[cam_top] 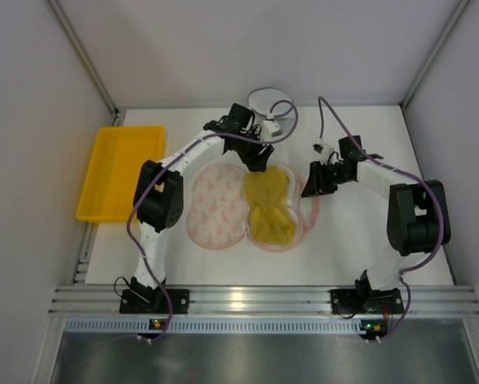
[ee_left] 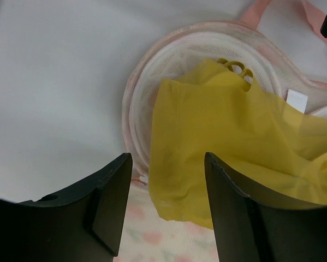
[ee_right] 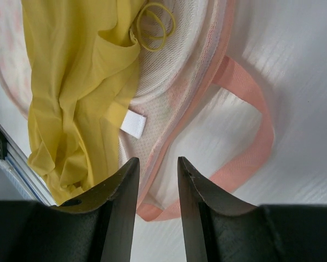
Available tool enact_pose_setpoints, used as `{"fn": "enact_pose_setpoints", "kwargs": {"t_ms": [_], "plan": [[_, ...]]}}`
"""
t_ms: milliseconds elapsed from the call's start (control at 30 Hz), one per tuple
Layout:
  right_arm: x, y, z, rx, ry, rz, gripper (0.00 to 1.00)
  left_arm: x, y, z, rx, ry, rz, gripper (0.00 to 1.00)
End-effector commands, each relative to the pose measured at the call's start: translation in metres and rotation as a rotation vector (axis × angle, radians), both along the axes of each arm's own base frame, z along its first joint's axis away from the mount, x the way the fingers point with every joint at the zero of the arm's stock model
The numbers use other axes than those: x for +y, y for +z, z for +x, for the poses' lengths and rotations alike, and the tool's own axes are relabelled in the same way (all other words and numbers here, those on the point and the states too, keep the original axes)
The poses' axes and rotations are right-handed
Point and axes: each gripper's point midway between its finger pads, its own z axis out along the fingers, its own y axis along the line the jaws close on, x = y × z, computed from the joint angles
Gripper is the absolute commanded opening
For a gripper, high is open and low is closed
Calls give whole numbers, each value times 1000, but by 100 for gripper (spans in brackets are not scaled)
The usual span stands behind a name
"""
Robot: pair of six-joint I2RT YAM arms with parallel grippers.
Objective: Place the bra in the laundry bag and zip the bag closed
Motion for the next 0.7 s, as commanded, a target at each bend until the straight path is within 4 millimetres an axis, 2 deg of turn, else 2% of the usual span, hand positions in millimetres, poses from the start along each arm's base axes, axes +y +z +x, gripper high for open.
{"fn": "enact_pose_setpoints", "kwargs": {"t_ms": [0,67,233,367,467,567,600,633,667], "plan": [[12,11,21,-75,16,18,36,-12,18,11,-79,-73,-35,62],[13,8,22,-69,18,16,35,-12,4,17,-75,-76,-12,61],[15,4,23,-65,27,12,35,-19,-9,13,-44,-114,-27,59],[16,1,26,-58,28,8,35,-23,-20,10,-12,-127,-36,48],[18,-1,29,-55,32,11,35,-25,-24,8,4,-135,-45,44],[21,-4,29,-54,38,12,35,-29,-22,8,0,-144,-52,33],[21,-6,29,-49,40,12,35,-32,-20,7,-8,-153,-54,26],[22,-7,29,-49,42,12,35,-33,-18,8,-12,-156,-58,12],[23,-9,28,-43,45,11,35,-35,-16,6,-13,-162,-65,6]]}}
